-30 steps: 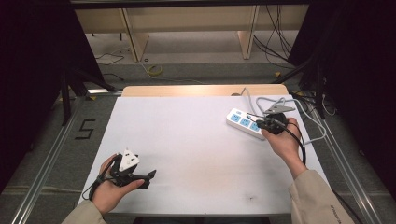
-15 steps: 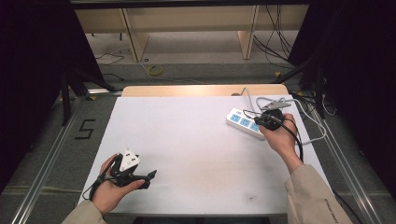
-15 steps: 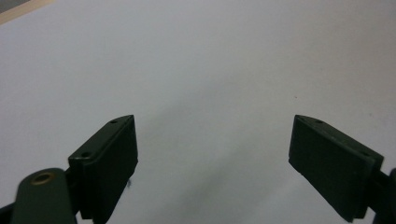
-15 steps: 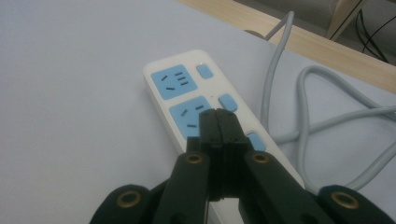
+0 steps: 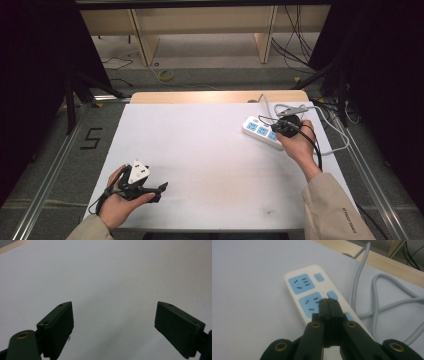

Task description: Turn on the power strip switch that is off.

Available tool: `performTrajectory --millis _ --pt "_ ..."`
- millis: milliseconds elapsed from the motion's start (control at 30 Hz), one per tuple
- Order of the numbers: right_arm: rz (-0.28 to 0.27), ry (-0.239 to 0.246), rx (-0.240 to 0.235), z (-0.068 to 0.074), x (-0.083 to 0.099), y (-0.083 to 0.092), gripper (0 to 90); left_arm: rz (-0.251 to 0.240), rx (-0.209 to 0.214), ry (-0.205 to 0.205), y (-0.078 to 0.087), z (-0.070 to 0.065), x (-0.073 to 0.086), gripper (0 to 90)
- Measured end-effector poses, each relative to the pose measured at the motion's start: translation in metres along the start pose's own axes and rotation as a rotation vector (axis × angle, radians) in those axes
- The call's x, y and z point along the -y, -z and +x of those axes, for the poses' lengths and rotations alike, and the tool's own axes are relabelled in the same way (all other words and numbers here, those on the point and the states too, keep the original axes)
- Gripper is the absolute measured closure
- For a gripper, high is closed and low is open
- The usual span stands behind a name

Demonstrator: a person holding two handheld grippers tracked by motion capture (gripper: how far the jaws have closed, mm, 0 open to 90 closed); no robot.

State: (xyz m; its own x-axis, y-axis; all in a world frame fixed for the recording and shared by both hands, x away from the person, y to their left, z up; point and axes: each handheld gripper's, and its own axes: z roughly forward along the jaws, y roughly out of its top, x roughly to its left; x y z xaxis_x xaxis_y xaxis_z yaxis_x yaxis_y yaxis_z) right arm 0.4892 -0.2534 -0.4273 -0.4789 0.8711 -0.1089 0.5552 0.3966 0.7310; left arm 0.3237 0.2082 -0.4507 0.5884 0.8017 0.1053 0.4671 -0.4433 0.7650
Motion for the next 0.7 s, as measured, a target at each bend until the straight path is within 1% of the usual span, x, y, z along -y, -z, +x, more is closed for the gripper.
performTrajectory --millis 167,400,700 --pt "0.008 -0.005 0.004 -0.001 -0.003 -0.005 90.0 -0.001 -0.001 0.001 0.0 0.0 0.0 15.3" --pt "0.017 -0.001 0.006 0.0 -0.008 -0.011 90.0 -0.003 -0.002 -0.003 0.0 -0.001 0.0 15.3" --pt "0.038 -0.018 0.017 -0.006 -0.013 -0.02 90.0 0.0 0.001 -0.007 0.0 -0.001 0.0 15.3"
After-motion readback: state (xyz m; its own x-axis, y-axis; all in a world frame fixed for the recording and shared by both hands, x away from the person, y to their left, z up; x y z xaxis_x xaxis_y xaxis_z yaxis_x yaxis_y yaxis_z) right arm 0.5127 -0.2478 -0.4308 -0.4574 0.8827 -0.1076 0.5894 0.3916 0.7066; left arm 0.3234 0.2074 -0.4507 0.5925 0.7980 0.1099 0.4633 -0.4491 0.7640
